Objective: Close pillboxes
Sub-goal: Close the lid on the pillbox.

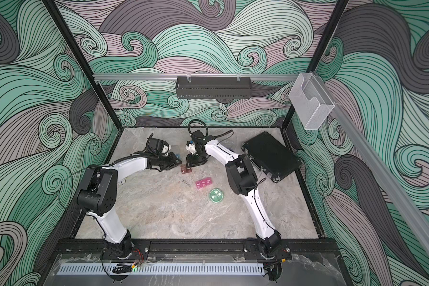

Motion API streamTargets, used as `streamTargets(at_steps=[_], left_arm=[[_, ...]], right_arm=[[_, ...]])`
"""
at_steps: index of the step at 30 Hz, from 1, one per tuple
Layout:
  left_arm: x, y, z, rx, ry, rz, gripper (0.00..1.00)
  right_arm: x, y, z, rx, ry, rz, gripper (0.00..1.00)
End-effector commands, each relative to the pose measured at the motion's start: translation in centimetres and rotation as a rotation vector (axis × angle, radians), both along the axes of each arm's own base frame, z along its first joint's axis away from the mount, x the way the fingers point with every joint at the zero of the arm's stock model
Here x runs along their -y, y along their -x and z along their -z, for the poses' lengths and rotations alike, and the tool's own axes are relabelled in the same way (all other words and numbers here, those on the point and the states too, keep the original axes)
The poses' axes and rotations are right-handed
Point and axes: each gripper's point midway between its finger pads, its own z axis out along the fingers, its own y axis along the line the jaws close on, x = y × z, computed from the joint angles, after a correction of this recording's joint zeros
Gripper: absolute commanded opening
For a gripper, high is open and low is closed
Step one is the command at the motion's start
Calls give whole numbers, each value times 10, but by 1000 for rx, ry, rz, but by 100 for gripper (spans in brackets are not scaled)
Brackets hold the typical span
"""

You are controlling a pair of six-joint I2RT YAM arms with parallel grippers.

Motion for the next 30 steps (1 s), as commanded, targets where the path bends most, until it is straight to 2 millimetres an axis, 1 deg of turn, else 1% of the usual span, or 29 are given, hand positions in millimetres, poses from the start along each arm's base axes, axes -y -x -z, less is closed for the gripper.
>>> streamTargets(at_steps=[1, 5, 16, 24, 30], left_arm=[[-3, -6, 1, 8, -2, -20, 29], [-1, -5, 5, -1, -2, -12, 28], [3, -6, 15, -28, -21, 12, 26], [6, -1, 25, -51, -32, 32, 26], [13, 7, 37, -73, -40, 54, 26]], right_arm=[[-3, -2, -2, 0, -11, -3, 48], [-3, -2, 5, -11, -7, 1, 45], [-3, -5, 17, -23, 12, 11, 43], [-2, -5, 25, -35, 21, 18, 39], [-1, -4, 30, -46, 27, 24, 38]])
